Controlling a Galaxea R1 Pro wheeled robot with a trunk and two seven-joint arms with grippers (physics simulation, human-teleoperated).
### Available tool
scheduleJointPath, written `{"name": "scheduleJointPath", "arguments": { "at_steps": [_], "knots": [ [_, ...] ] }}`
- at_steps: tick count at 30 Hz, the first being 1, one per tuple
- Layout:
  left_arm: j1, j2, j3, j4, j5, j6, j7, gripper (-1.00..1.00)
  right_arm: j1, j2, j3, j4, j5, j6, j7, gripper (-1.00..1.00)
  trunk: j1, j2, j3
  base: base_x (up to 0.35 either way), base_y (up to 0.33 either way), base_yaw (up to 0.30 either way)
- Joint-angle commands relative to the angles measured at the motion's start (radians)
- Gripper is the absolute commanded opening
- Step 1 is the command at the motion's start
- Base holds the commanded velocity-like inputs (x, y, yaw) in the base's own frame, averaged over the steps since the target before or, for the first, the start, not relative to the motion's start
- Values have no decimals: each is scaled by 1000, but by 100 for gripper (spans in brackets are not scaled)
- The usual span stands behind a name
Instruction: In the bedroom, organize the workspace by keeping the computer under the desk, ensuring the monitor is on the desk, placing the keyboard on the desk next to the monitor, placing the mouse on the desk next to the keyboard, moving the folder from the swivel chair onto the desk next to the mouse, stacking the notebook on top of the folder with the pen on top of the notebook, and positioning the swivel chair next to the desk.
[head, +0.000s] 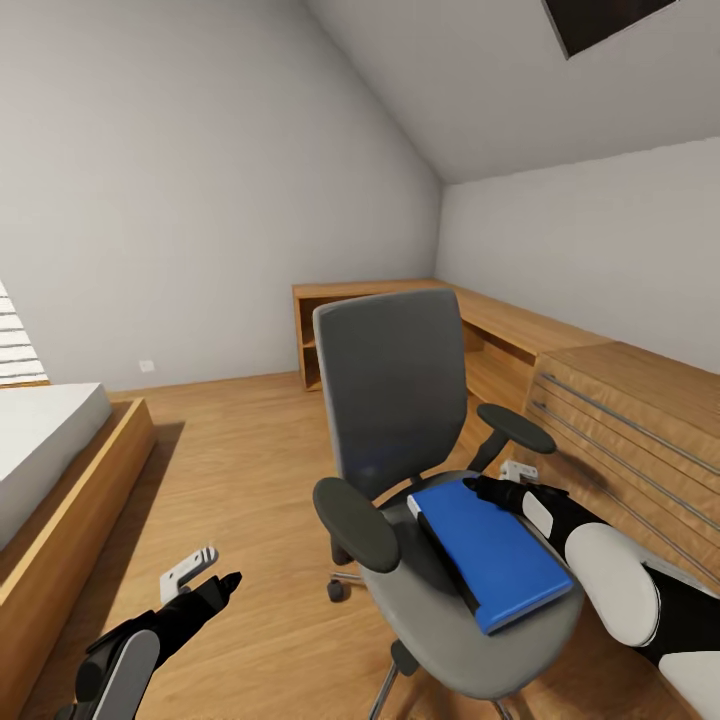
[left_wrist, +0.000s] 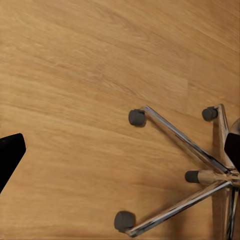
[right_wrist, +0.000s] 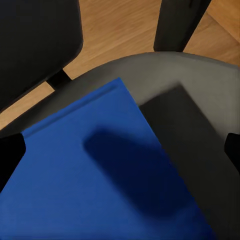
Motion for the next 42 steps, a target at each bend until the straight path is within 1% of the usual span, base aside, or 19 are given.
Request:
{"name": "scheduleJointPath", "arguments": {
  "at_steps": [1, 13, 20, 33, 42],
  "knots": [
    [0, 0, 0, -1, 11, 3, 9, 100, 0, 0, -9, -2, 11, 6, 5, 100, 0, 0, -1, -10, 0, 0],
    [-1, 1, 0, 1, 9, 3, 10, 100, 0, 0, -9, -2, 11, 6, 5, 100, 0, 0, -1, 2, 0, 0],
    [-1, 0, 0, 1, 10, 3, 9, 100, 0, 0, -9, -2, 11, 6, 5, 100, 0, 0, -1, 167, 0, 0],
    [-1, 0, 0, 5, 9, 3, 9, 100, 0, 0, -9, -2, 11, 6, 5, 100, 0, 0, -1, 19, 0, 0],
    [-1, 0, -1, 5, 9, 3, 8, 100, 0, 0, -9, -3, 11, 5, 5, 100, 0, 0, -1, 75, 0, 0]
  ]
}}
